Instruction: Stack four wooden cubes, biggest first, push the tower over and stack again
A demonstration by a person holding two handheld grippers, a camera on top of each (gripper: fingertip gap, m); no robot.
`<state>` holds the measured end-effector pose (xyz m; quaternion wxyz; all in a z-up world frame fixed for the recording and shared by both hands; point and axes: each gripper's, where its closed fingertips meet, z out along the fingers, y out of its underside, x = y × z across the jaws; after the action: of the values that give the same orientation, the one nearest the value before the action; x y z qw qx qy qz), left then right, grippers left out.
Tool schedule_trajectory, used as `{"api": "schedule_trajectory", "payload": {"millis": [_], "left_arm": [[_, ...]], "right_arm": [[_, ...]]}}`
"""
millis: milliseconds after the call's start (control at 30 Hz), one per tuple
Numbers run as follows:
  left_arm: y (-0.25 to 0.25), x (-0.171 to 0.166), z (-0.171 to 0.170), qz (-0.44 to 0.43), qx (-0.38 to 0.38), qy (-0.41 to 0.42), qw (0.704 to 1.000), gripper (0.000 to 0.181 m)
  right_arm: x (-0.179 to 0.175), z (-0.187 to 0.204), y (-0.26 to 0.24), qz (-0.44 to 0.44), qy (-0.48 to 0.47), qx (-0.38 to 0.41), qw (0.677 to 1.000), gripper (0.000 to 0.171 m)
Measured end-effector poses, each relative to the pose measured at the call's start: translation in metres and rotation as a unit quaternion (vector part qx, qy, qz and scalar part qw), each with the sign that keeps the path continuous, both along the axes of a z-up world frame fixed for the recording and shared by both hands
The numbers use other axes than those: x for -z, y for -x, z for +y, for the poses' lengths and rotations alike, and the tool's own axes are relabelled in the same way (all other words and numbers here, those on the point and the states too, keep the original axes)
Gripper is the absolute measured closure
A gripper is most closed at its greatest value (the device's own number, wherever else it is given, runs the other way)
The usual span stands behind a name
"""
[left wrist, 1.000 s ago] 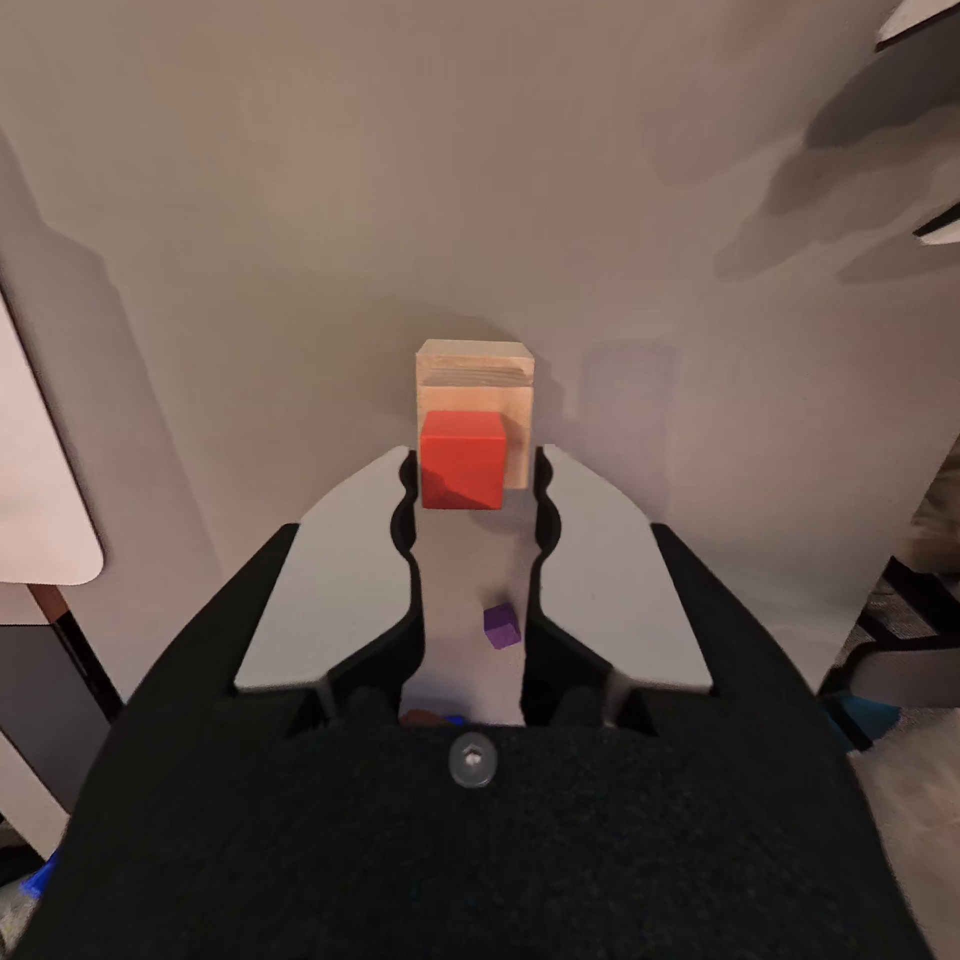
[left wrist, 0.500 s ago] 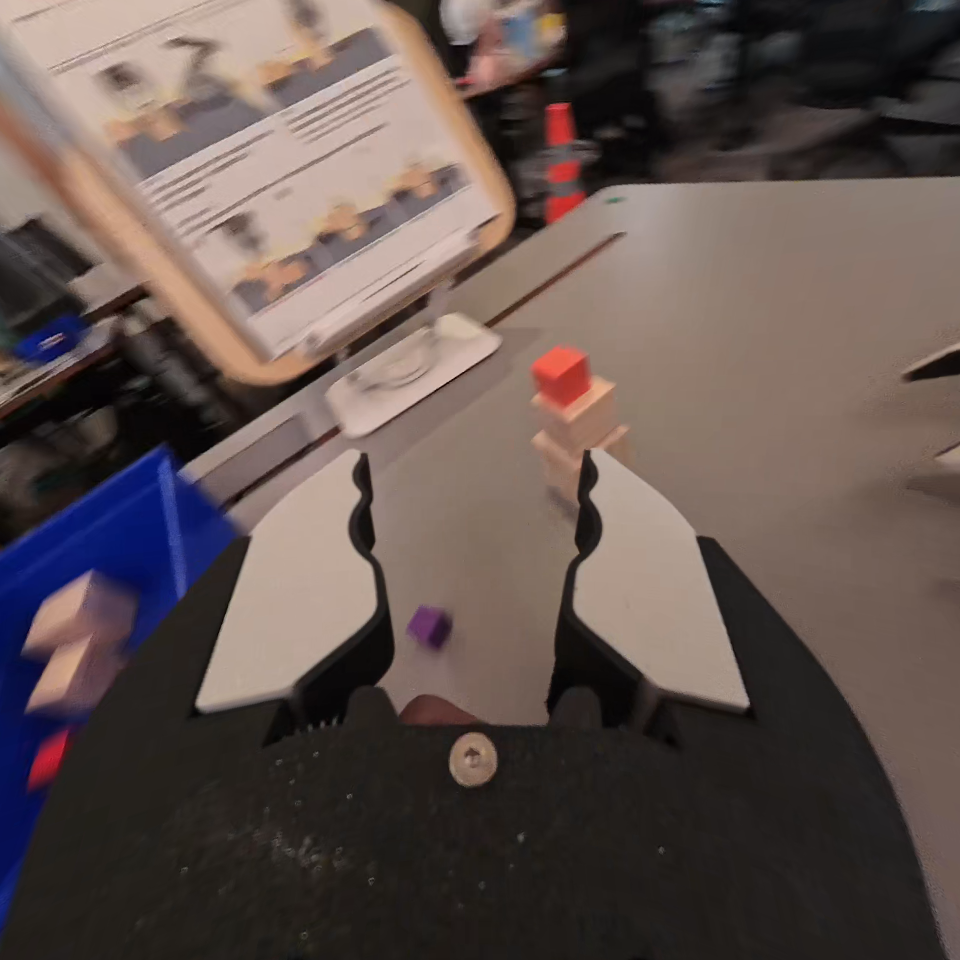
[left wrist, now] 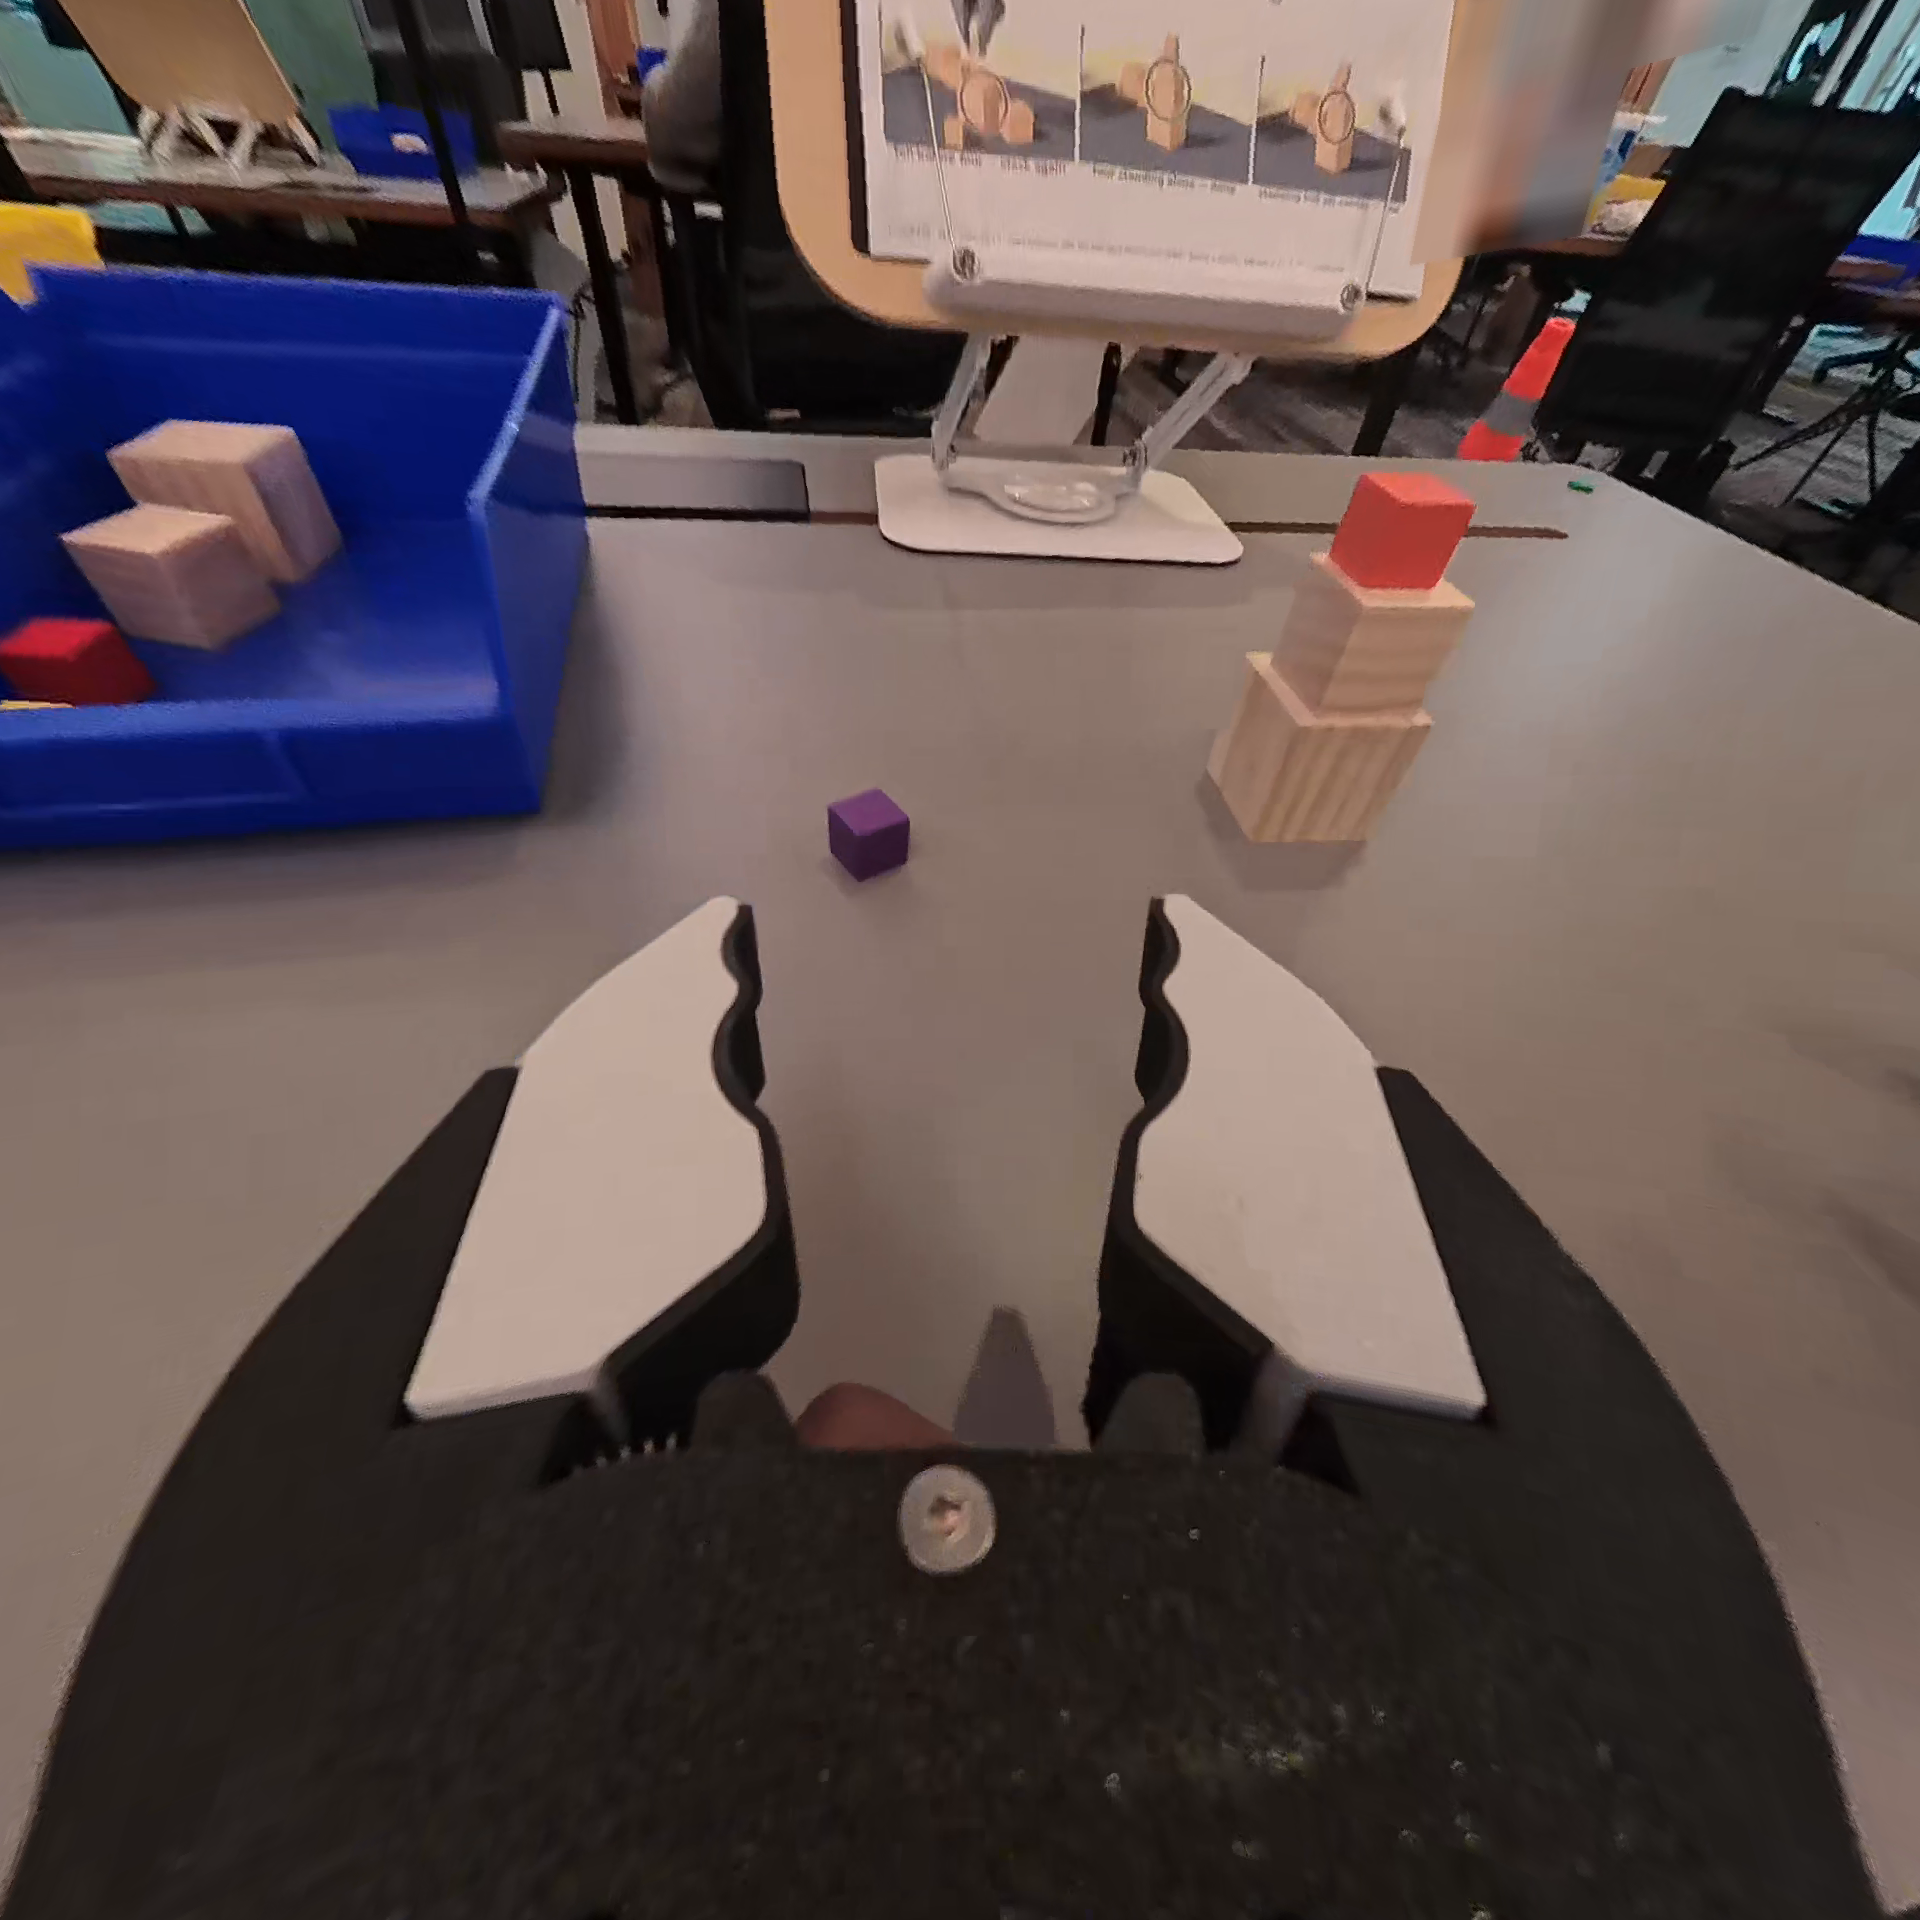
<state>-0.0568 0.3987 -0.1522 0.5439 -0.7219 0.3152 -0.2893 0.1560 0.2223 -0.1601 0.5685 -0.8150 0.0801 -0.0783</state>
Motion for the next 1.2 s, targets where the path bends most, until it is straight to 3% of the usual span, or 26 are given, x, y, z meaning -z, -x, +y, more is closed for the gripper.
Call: {"api": "schedule_trajectory", "payload": {"millis": [300, 467, 600, 767, 933, 1000, 1200], "left_arm": [[-0.006, 0.009, 0.001, 0.026, 0.011, 0.011, 1.000, 0.111], [-0.016, 0.023, 0.013, 0.117, 0.056, 0.014, 0.991, 0.110], [-0.030, 0.022, 0.038, 0.206, 0.136, 0.012, 0.969, 0.114], [-0.053, 0.032, 0.063, 0.374, 0.283, -0.067, 0.881, 0.117], [-0.054, 0.057, 0.076, 0.498, 0.393, -0.020, 0.772, 0.123], [-0.056, 0.066, 0.084, 0.527, 0.399, -0.004, 0.750, 0.122], [-0.066, 0.080, 0.086, 0.548, 0.407, 0.041, 0.729, 0.129]], "right_arm": [[0.006, -0.001, 0.005, 0.003, 0.010, -0.004, 1.000, 0.105], [0.005, -0.001, 0.008, 0.006, 0.010, -0.011, 1.000, 0.106], [0.003, -0.001, 0.008, 0.003, 0.010, -0.018, 1.000, 0.108], [-0.001, 0.001, 0.009, 0.008, 0.005, -0.025, 1.000, 0.109], [0.002, 0.002, 0.012, 0.013, 0.007, -0.031, 0.999, 0.109], [0.004, 0.003, 0.013, 0.015, 0.009, -0.033, 0.999, 0.109], [0.007, 0.000, 0.014, 0.019, 0.012, -0.036, 0.999, 0.110]]}}
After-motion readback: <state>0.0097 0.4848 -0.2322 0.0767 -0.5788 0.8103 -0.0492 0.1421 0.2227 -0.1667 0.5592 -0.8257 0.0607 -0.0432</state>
